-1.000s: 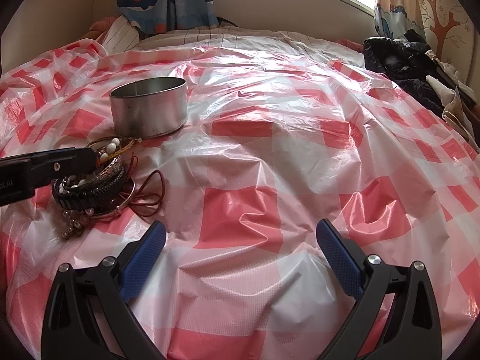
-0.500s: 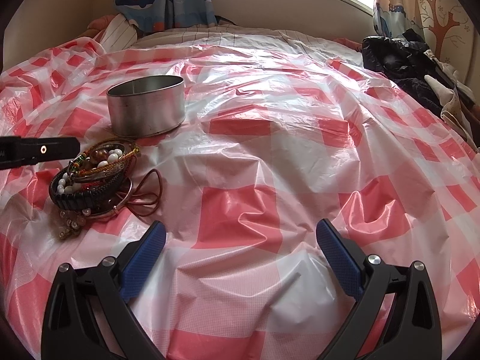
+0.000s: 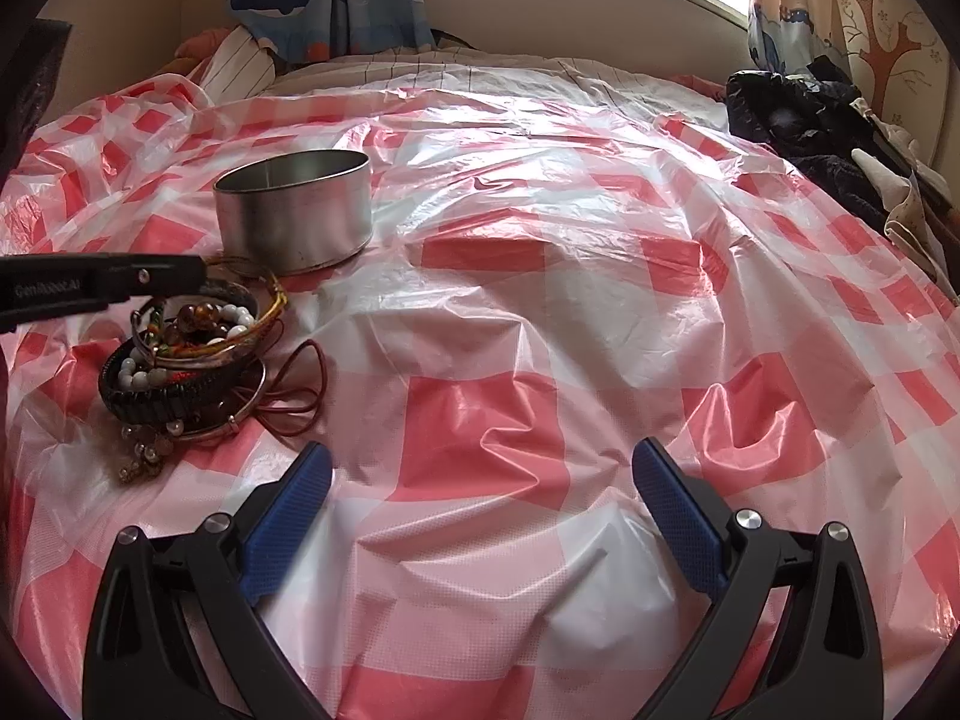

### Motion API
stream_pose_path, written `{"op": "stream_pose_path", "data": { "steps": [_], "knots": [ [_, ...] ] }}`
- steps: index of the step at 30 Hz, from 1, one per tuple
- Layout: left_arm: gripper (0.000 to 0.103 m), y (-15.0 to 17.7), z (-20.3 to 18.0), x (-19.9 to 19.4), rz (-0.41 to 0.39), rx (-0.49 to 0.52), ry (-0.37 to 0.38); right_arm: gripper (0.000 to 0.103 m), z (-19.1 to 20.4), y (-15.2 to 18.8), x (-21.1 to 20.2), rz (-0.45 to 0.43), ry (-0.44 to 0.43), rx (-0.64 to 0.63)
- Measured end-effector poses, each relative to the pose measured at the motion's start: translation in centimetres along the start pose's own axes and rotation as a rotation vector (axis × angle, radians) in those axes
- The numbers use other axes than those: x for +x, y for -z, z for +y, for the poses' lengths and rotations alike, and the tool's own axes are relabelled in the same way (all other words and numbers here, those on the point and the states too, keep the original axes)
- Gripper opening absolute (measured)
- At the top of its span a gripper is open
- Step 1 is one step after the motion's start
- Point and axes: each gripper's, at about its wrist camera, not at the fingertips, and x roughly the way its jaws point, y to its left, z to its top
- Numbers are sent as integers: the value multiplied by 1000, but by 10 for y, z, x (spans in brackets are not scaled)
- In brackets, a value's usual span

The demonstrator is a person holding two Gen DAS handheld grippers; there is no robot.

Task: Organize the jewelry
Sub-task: 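Grasp the gold bangle from the jewelry pile with the left gripper, then lift the gold bangle with the left gripper while the right gripper grasps the silver bangle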

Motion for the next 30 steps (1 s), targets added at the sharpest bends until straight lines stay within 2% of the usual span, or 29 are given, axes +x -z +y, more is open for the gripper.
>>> {"op": "stream_pose_path", "data": {
  "steps": [5,6,9,10,12,15,17,22,24,25,30],
  "knots": [
    [5,1,28,-38,-65,-107,-2,96,2,-1,-7,-24,-12,-3],
    [5,2,37,-41,-57,-131,-5,96,2,-2,-11,-43,-16,-6],
    [5,11,62,-27,45,-158,-68,96,9,-2,-14,-54,-15,-38],
    [5,15,72,-24,44,-185,-106,96,11,-2,-13,-50,-13,-44],
    [5,15,82,-26,31,-225,-92,96,10,-2,-13,-53,-15,-40],
    [5,10,85,-32,1,-226,-65,96,9,-2,-13,-50,-16,-36],
    [5,9,84,-25,26,-221,-30,96,10,-2,-13,-50,-14,-39],
    [8,11,75,-4,73,-192,-84,96,11,-2,-12,-46,-17,-35],
    [5,12,69,2,80,-154,-118,96,11,-2,-12,-50,-21,-37],
    [1,11,66,2,78,-137,-134,96,11,-2,-14,-58,-25,-40],
    [0,4,68,-27,-14,-158,-117,96,33,-10,-43,-169,-77,-146]
  ]
}}
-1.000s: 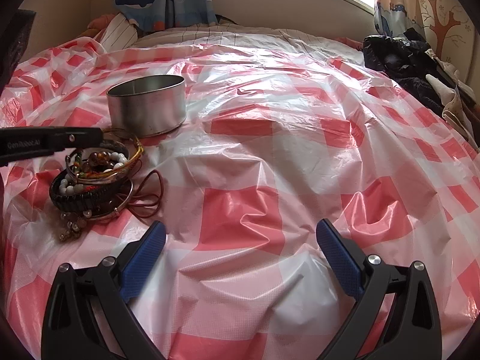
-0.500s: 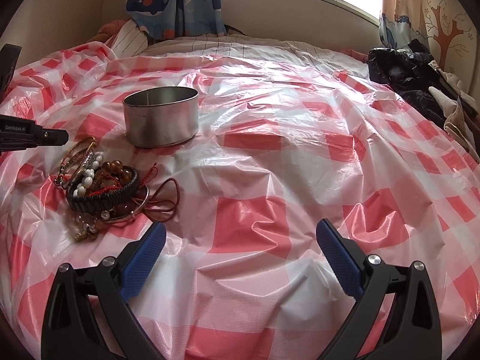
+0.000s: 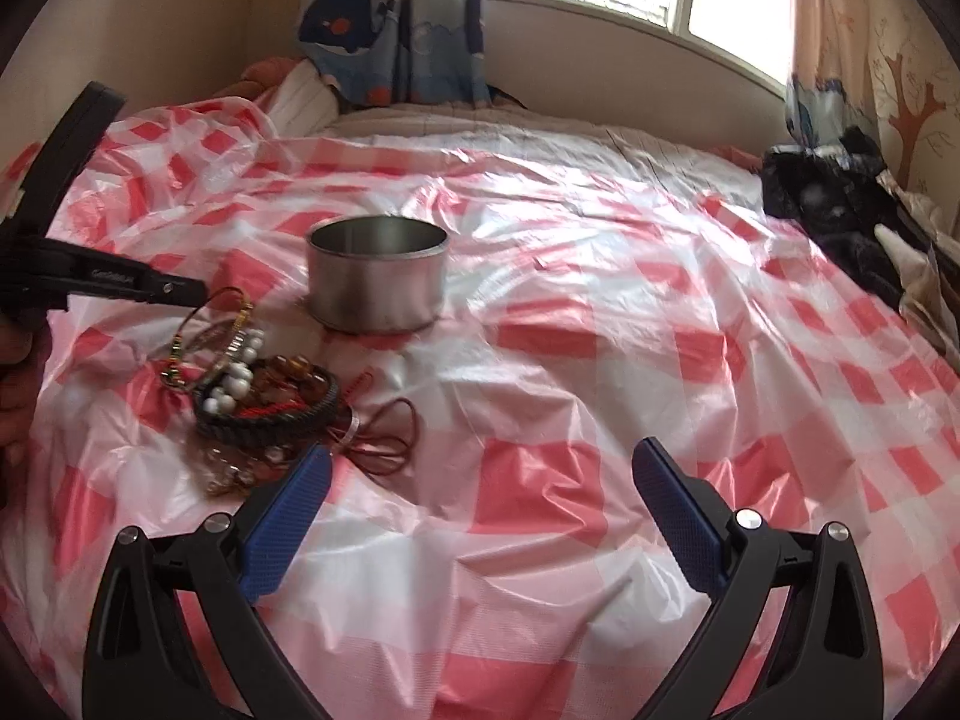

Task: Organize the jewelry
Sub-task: 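Lift the gold bangle with the left gripper while the right gripper grasps the silver bangle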

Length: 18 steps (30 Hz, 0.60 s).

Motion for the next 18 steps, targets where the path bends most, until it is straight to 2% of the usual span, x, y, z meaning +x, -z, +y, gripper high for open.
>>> {"op": "stream_pose_path", "data": {
  "steps": [2,6,8,10,11,12,14,16,17,18],
  "knots": [
    [0,-6,5,-14,-42,-20,9,96,15,-8,-9,-39,-34,-74],
    [0,-11,14,-24,-62,-60,39,96,32,-19,-4,-28,-112,-135],
    [0,-11,12,-19,-30,-38,35,96,37,-24,1,-19,-148,-151],
    [1,-7,7,-5,41,-17,53,96,38,-28,4,-16,-173,-144],
    [5,-1,6,3,74,-2,48,96,38,-28,5,-15,-186,-134],
    [16,2,2,10,99,13,37,96,37,-27,6,-13,-193,-125],
    [32,9,-4,20,115,38,-4,96,35,-24,8,-10,-200,-111],
    [29,10,-4,24,104,30,-20,96,35,-22,9,-8,-211,-100],
    [8,10,-5,24,102,29,2,96,33,-22,9,-9,-215,-99],
    [4,9,-5,22,94,27,5,96,34,-23,8,-12,-218,-103]
  ]
}}
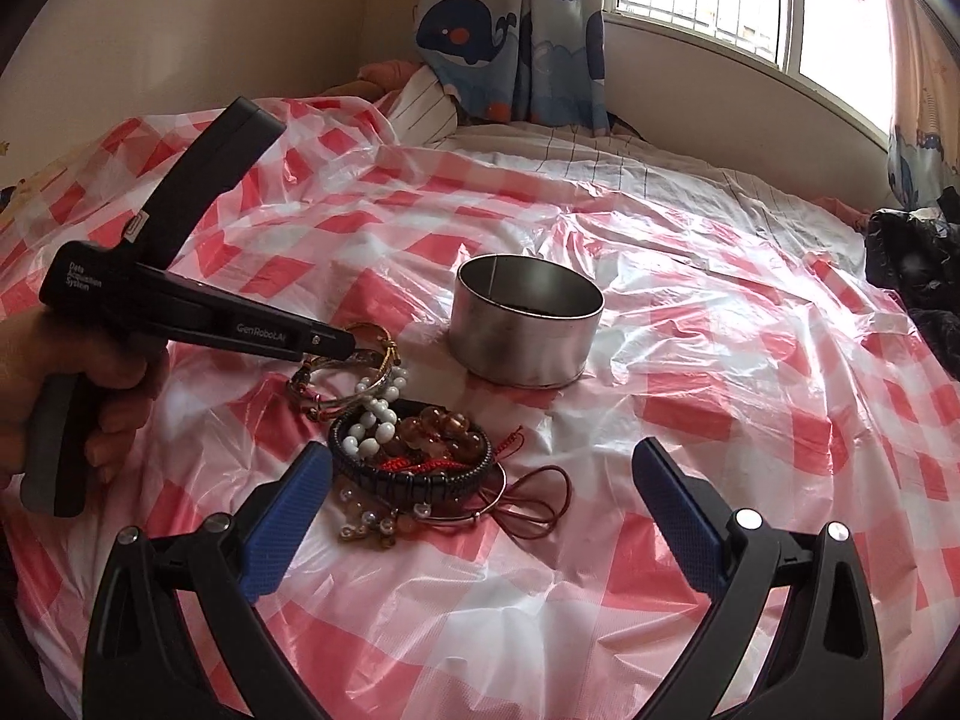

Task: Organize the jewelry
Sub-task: 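Lift the gold bangle with the left gripper while the right gripper grasps the silver bangle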

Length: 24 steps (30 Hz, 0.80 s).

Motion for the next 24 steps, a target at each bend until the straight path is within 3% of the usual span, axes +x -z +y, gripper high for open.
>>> {"op": "stream_pose_path", "data": {
  "steps": [9,16,21,22,24],
  "knots": [
    [2,-14,15,-53,-184,-117,115,96,29,-21,1,-9,-105,-137],
    [2,-17,33,-74,-266,-192,112,96,49,-46,48,105,-231,-157],
    [2,-18,49,-80,-289,-233,97,95,64,-50,82,205,-261,-207],
    [2,-19,50,-81,-291,-234,90,91,66,-49,88,225,-268,-209],
    [2,-19,53,-82,-294,-234,82,60,65,-48,96,259,-269,-185]
  ]
}}
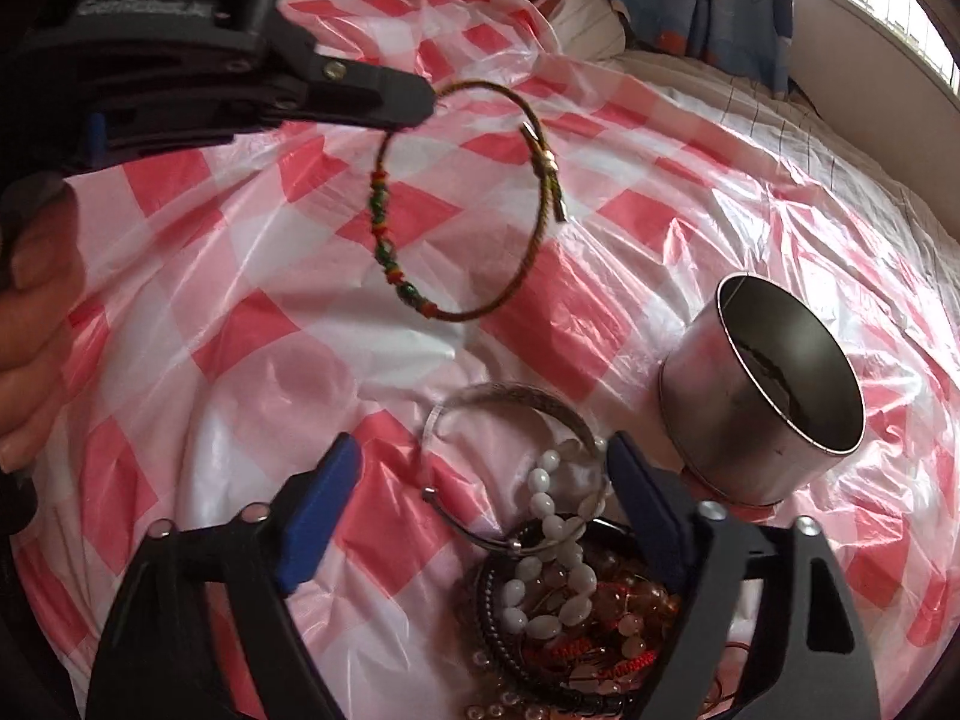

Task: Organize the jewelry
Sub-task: 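Lift the gold bangle with the left gripper while the right gripper grasps the silver bangle, then drop the gold bangle into the tin while the right gripper drops the silver bangle in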

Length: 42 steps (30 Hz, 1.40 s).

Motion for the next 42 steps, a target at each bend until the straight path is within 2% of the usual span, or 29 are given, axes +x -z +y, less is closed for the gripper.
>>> {"op": "stream_pose_path", "data": {
  "steps": [2,6,13,20,27,35,37,41,42],
  "knots": [
    [2,0,0,0,1,6,-4,61,-7,3,-4,-17,-27,40],
    [2,1,-4,2,9,17,4,61,-14,15,-27,-78,-14,68],
    [2,11,-24,18,60,59,29,61,-42,46,-85,-179,67,135],
    [2,20,-60,31,99,125,66,61,-86,63,-96,-242,96,296],
    [2,18,-80,51,129,110,134,61,-102,46,-107,-320,97,312],
    [2,-11,-107,79,113,97,173,61,-117,25,-101,-333,100,284],
    [2,-16,-110,90,133,94,165,61,-120,20,-96,-327,103,278],
    [3,-12,-103,120,242,109,107,61,-126,8,-80,-306,108,258],
    [4,-11,-98,120,238,98,100,61,-127,4,-74,-301,108,251]
  ]
}}
